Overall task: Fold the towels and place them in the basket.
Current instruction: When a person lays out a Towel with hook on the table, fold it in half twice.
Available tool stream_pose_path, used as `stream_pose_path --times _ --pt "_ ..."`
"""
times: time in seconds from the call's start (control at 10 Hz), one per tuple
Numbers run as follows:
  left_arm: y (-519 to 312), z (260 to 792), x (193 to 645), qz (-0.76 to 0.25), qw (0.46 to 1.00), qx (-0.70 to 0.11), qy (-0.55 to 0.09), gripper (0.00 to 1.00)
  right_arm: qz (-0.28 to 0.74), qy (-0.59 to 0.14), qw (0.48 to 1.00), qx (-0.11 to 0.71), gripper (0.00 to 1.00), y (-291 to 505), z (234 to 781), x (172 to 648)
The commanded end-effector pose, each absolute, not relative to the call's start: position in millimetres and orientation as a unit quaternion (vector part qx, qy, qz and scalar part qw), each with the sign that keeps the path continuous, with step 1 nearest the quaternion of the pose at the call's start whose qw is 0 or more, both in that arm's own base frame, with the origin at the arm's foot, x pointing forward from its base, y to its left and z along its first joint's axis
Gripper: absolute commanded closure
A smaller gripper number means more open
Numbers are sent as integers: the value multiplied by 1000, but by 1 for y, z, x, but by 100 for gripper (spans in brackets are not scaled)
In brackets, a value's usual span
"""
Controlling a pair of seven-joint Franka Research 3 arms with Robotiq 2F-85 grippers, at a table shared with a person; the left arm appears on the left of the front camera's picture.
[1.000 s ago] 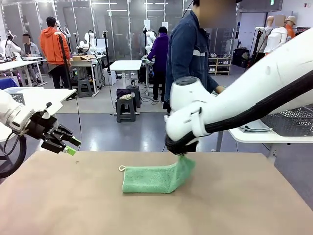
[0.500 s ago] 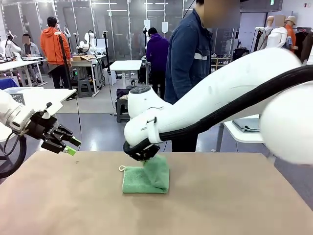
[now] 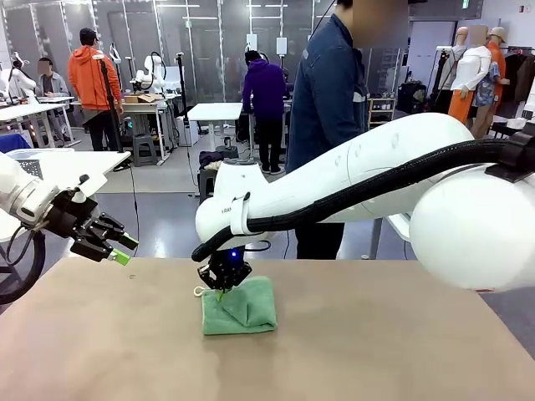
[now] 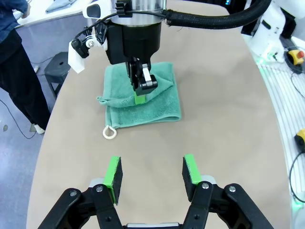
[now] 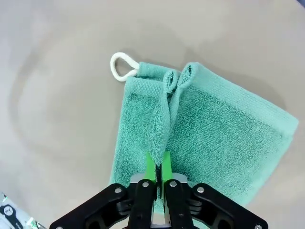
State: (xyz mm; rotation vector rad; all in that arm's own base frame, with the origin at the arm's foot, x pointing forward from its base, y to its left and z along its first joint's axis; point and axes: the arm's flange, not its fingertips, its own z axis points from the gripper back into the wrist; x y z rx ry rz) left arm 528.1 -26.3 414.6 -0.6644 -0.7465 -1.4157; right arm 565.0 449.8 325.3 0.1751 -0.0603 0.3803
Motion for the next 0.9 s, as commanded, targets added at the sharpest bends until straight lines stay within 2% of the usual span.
stream_pose_path --times 0.0,0.1,0.2,0.3,0.4,0.5,0.6,0.7,0.8 --pt "-26 416 527 -625 647 -289 -327 35 203 -22 974 97 81 448 330 565" --pt "-26 416 527 -625 647 -289 -327 35 201 -33 974 99 75 448 329 565" --pt "-26 416 527 -625 647 -289 -327 35 201 -38 974 101 61 445 330 566" --pt "-26 416 527 -625 647 -289 -327 35 203 -43 972 108 55 441 335 564" --pt "-26 416 527 -625 647 -289 -327 35 206 -38 971 118 41 436 342 561" --pt "-26 416 527 -625 647 -289 -327 35 216 -24 966 141 35 425 351 555" --pt "-26 416 527 -625 647 -289 -327 35 218 -15 964 155 21 405 362 552" --pt "-26 416 527 -625 647 -289 -327 35 221 -2 961 169 15 373 372 548" --pt "-26 416 527 -625 647 -289 -327 35 226 18 957 184 15 346 377 542"
